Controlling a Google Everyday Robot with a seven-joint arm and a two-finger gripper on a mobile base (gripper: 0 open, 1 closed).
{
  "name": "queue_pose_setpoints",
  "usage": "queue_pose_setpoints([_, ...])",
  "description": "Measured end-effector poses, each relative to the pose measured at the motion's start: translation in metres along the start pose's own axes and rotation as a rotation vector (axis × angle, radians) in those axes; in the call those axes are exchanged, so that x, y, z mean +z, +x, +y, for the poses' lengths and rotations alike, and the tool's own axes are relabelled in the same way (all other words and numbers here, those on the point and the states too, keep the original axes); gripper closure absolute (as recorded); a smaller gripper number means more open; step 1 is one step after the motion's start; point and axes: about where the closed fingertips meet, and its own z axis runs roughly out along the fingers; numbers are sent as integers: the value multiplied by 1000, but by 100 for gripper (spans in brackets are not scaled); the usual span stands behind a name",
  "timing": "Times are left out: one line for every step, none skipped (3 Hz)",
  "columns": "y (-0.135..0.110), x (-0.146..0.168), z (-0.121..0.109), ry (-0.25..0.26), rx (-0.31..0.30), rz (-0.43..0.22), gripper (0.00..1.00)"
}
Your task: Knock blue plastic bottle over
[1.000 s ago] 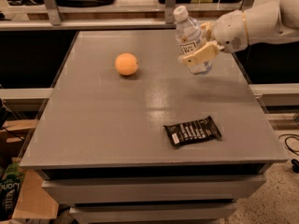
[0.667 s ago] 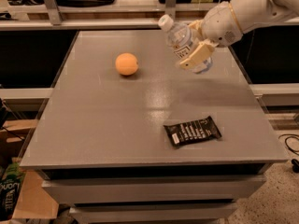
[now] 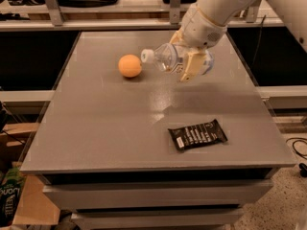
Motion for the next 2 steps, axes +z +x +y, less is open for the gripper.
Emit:
queue_pose_setpoints([-1, 15, 8, -56, -90, 161, 100])
queue_pose_setpoints([3, 33, 17, -110, -149, 304, 100])
